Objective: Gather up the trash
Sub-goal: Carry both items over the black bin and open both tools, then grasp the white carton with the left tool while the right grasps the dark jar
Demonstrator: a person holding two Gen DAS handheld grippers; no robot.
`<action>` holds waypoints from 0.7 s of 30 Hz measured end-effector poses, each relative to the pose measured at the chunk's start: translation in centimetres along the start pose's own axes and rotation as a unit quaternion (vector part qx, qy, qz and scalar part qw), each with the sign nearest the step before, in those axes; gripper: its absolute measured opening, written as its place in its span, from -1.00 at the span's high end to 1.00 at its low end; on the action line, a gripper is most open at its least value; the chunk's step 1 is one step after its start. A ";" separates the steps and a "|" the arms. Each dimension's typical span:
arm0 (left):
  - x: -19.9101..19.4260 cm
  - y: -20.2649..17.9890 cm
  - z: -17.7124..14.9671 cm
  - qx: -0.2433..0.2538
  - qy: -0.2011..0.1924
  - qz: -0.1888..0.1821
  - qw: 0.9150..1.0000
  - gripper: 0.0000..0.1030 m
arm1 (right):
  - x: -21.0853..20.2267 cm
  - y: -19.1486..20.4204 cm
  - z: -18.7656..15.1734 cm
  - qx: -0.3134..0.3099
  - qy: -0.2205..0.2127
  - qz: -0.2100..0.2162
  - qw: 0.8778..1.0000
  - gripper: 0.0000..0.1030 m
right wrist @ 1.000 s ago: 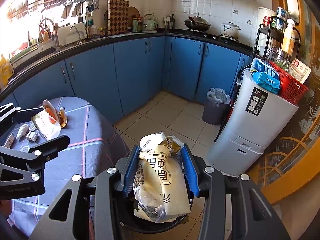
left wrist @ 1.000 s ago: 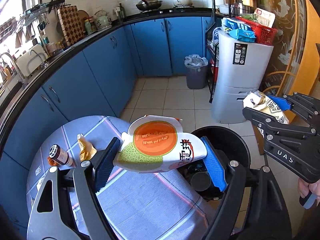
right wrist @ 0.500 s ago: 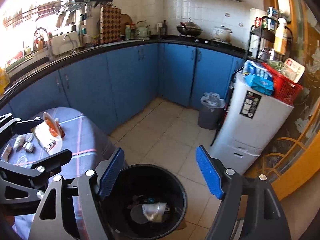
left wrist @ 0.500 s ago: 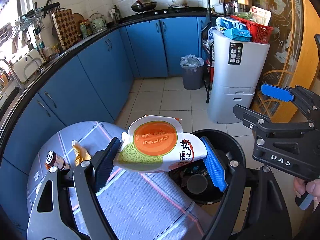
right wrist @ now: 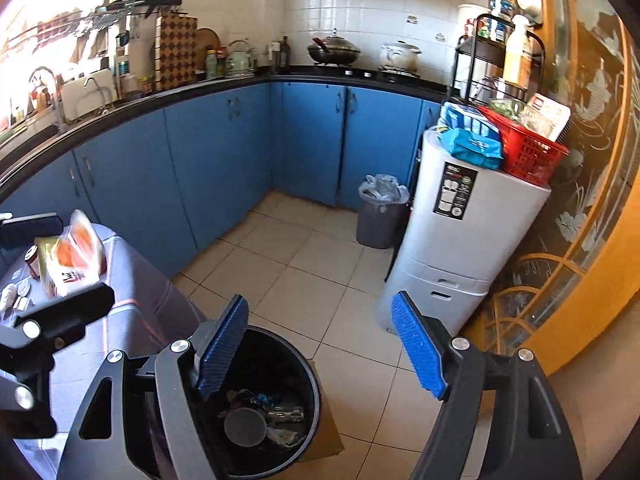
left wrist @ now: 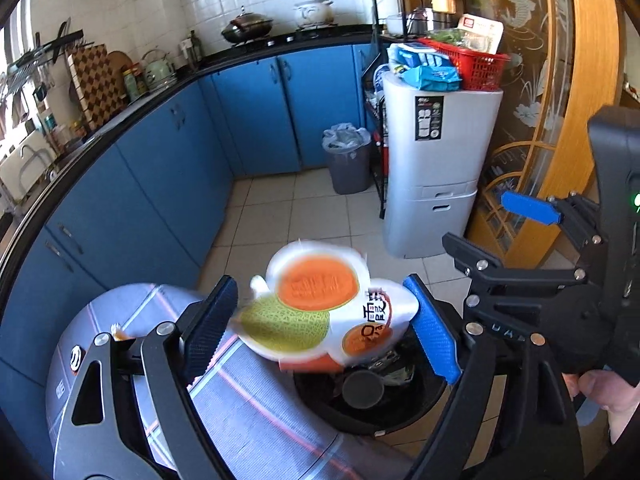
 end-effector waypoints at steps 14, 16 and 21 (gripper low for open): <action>0.7 0.8 0.8 -0.029 0.003 -0.012 0.999 -0.94 | 0.9 0.0 -0.4 0.007 0.012 0.018 1.000 -0.40; 0.5 1.6 0.4 -0.036 0.005 -0.008 0.999 -0.94 | 1.0 0.8 -0.2 0.005 0.013 0.033 0.999 -0.40; -0.4 5.4 -1.0 -0.071 0.001 0.018 0.997 -0.94 | 1.3 5.2 0.4 -0.028 0.013 0.074 0.997 -0.40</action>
Point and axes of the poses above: each gripper's, at about its wrist camera, not at the fingertips, and x roughly the way its jaws point, y to its left, z to its top, the point moved 3 cm from there along x, roughly the way its jaws point, and after that the axes turned 6 degrees about y, right-handed, at the moved point
